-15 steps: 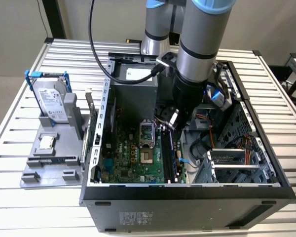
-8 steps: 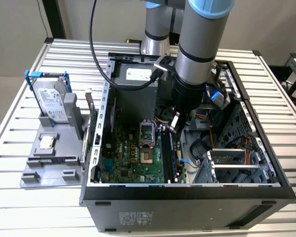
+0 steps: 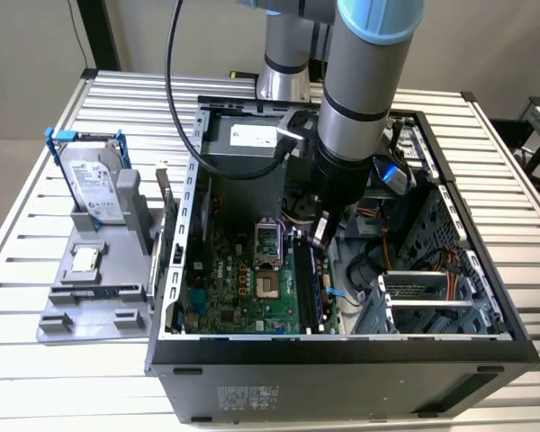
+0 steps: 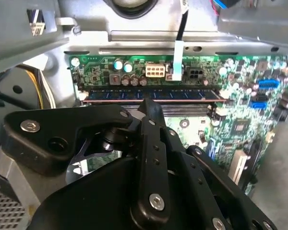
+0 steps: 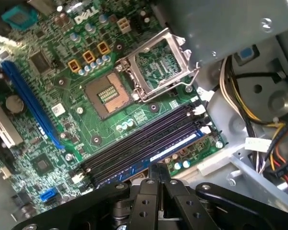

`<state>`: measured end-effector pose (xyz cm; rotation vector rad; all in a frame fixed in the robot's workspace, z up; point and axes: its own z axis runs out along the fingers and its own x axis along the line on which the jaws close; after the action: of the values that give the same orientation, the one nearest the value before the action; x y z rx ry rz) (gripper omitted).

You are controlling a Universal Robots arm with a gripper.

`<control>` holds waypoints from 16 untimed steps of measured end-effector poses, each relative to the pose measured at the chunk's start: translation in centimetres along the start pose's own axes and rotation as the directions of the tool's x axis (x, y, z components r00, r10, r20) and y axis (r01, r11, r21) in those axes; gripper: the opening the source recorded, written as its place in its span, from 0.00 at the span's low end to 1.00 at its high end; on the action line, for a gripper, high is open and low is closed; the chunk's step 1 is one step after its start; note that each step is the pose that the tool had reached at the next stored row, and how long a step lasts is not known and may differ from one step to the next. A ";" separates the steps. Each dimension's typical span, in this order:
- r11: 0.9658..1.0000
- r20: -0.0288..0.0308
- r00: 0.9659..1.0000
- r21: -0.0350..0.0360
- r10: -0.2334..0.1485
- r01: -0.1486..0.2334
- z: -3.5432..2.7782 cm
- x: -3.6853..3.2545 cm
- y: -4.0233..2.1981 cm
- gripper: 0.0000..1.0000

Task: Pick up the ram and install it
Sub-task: 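Press down the ram until it locks into place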

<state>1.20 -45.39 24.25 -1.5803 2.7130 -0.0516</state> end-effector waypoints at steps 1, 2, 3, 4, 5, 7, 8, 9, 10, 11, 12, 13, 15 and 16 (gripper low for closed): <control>1.000 0.001 1.000 0.000 -0.019 0.019 0.13 0.00 0.00 0.00; 0.999 0.001 0.999 0.001 -0.036 0.036 0.26 0.00 0.01 0.00; 0.999 0.002 0.999 0.001 -0.055 0.055 0.36 0.00 0.01 0.00; 0.997 0.002 0.997 0.001 -0.073 0.073 0.45 -0.01 0.01 0.00; 0.996 0.003 0.996 0.001 -0.091 0.091 0.50 0.00 0.02 0.00; 0.992 0.004 0.992 0.002 -0.127 0.127 0.58 0.00 0.02 0.00; 0.989 0.004 0.989 0.003 -0.146 0.146 0.60 0.00 0.02 0.00; 0.986 0.004 0.986 0.003 -0.164 0.164 0.61 0.00 0.02 0.00; 0.983 0.005 0.983 0.003 -0.181 0.181 0.63 -0.01 0.02 0.00; 0.980 0.006 0.980 0.004 -0.200 0.200 0.64 -0.01 0.02 0.00; 0.976 0.006 0.976 0.004 -0.218 0.218 0.66 -0.01 0.02 0.00; 0.972 0.007 0.972 0.004 -0.235 0.235 0.68 -0.01 0.02 0.00; 0.964 0.007 0.964 0.005 -0.264 0.264 0.72 0.00 0.03 0.00; 0.961 0.007 0.961 0.005 -0.276 0.276 0.72 0.02 0.06 0.00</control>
<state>1.15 -45.40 23.53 -1.9409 2.4623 -0.0508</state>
